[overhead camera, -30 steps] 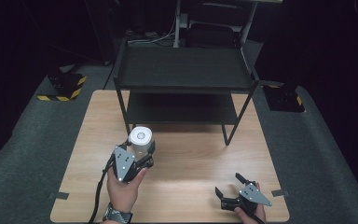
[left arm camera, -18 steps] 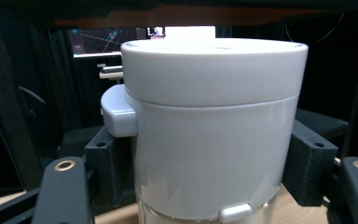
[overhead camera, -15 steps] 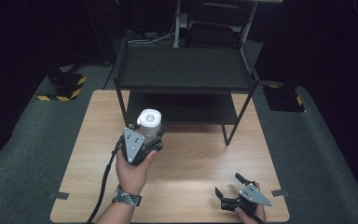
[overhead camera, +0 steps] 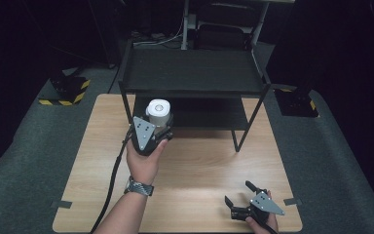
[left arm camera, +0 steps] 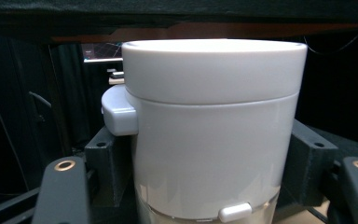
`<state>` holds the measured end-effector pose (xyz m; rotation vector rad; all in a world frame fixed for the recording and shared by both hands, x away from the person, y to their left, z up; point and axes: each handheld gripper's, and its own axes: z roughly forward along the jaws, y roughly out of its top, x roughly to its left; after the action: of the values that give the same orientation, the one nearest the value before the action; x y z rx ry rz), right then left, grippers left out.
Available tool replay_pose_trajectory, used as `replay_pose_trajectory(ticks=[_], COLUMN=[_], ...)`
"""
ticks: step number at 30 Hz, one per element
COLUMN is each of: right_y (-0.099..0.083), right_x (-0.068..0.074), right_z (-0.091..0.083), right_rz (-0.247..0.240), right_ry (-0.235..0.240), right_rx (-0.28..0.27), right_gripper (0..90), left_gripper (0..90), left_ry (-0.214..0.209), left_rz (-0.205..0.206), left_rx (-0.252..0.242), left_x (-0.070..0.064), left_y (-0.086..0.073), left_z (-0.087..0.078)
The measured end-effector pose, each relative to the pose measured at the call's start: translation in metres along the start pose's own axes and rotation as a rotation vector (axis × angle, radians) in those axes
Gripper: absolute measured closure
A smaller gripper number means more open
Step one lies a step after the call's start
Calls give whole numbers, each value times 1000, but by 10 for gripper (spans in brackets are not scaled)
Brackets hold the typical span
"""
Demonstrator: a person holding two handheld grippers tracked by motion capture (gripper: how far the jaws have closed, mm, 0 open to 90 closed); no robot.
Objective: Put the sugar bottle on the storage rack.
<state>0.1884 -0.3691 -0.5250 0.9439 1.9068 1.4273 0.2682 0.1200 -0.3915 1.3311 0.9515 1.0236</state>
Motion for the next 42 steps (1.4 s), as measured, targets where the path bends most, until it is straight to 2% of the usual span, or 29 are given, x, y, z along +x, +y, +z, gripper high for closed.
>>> replay_pose_trajectory(ticks=[4,12,27,31,40,42], right_y=[0,-1,-2,-3,-3,-3], right_x=[0,-1,-1,-2,-2,-2], right_z=[0,0,-1,-2,-2,-2], right_rz=[0,1,5,7,6,7], right_ry=[2,3,6,7,7,7], right_rx=[-2,-4,-11,-17,-18,-18], right_gripper=[0,0,0,0,0,0], left_gripper=[295,295,295,295,295,295], left_ry=[7,16,38,45,49,39], left_rz=[-12,1,-4,-25,-28,-34], left_rx=[1,2,14,20,35,33], left_x=[1,2,3,3,2,4], left_y=[-1,0,-5,-8,-11,-12], left_z=[11,33,69,76,87,89])
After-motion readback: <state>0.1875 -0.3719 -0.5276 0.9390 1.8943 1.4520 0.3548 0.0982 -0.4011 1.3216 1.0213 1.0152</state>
